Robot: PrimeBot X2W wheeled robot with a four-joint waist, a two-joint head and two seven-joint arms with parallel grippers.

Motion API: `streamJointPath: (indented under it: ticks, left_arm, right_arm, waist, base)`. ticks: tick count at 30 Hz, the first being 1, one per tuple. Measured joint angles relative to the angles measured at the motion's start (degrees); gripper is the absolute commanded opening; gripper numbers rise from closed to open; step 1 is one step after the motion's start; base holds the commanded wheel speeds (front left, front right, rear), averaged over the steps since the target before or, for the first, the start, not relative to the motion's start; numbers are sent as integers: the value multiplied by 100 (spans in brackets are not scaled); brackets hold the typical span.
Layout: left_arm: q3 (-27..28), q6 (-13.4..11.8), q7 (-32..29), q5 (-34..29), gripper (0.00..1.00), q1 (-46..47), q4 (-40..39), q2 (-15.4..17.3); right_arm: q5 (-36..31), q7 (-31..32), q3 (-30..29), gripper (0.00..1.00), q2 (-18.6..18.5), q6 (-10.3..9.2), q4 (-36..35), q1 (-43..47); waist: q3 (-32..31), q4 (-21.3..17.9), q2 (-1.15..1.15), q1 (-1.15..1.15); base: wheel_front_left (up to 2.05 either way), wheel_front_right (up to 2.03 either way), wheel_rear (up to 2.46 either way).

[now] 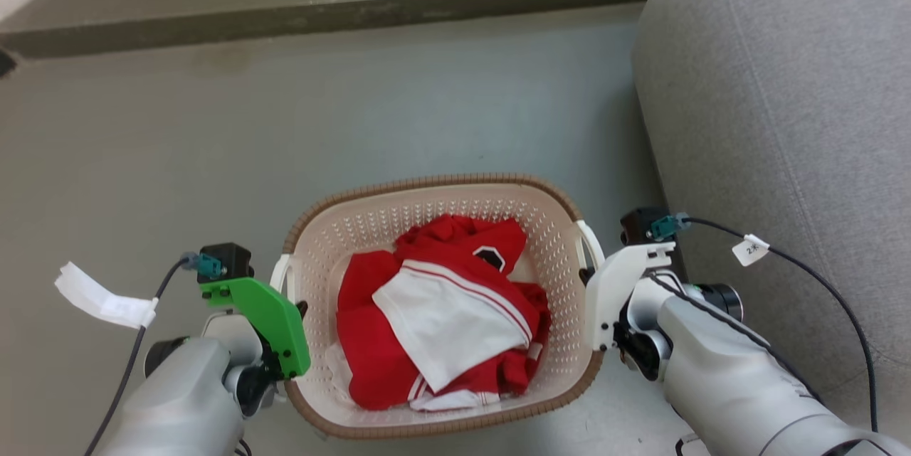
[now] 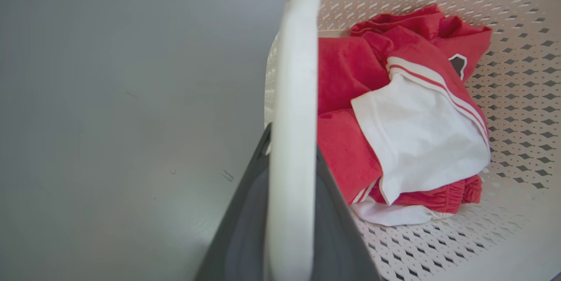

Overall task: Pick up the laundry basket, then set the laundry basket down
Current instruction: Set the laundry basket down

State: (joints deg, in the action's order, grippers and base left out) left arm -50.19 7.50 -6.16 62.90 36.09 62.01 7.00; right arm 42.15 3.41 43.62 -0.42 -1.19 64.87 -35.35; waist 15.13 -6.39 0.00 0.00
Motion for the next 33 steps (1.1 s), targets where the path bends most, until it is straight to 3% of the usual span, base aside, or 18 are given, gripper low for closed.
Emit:
streamJointPath:
  ticks: [33]
  left_arm:
    - [-80, 0, 782, -345, 0, 1320, -68, 140]
  right_arm:
    - [-140, -942, -42, 0, -19, -191, -5, -1247]
  waist:
    - [2479, 281, 0, 1]
  base:
    - [0, 0, 0]
